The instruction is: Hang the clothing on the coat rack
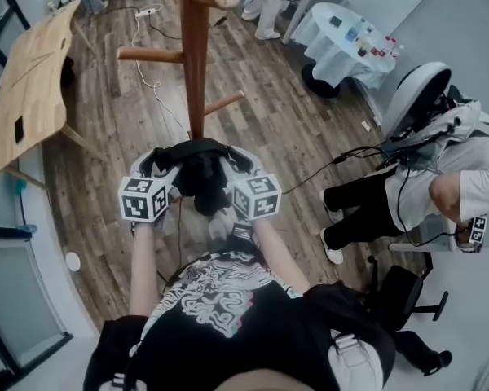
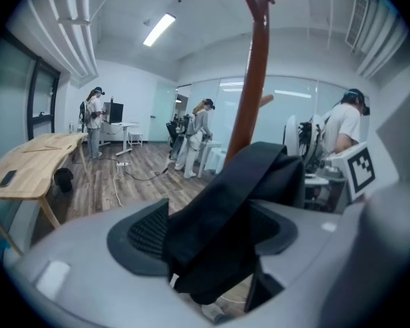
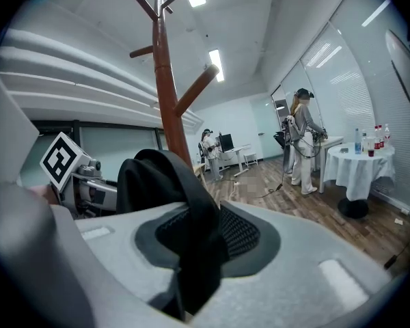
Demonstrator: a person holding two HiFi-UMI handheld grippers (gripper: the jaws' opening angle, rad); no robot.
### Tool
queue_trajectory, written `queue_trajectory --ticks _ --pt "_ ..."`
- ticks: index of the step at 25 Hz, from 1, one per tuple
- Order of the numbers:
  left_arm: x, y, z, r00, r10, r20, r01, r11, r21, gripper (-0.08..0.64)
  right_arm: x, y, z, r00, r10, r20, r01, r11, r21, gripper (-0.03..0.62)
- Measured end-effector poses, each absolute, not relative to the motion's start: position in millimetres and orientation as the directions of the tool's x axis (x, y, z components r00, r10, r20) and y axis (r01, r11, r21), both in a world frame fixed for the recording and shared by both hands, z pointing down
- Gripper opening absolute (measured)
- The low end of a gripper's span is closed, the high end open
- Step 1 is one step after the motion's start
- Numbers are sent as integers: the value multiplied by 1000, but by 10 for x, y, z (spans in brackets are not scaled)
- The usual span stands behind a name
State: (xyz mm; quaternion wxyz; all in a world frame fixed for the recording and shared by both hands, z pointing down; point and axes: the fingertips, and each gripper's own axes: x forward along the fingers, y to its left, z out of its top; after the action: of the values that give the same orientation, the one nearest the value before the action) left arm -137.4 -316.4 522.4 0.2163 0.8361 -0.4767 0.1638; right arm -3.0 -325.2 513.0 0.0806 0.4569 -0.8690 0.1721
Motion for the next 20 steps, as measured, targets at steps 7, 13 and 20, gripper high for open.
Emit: queue_trajectory --ticks 7,13,20 --pt "-1442 -2933 5268 526 -705 476 -848 -475 234 319 -37 -3085 5180 -542 -782 307 -840 496 -221 118" --pt "-1567 -2754 5232 496 -731 469 -865 -460 199 322 -8 -2923 5165 -517 -802 299 -855 471 -215 118" --pt "-1586 -2601 5222 506 -733 453 -860 -466 207 322 -56 -2839 5155 -536 -790 298 -844 490 -220 161"
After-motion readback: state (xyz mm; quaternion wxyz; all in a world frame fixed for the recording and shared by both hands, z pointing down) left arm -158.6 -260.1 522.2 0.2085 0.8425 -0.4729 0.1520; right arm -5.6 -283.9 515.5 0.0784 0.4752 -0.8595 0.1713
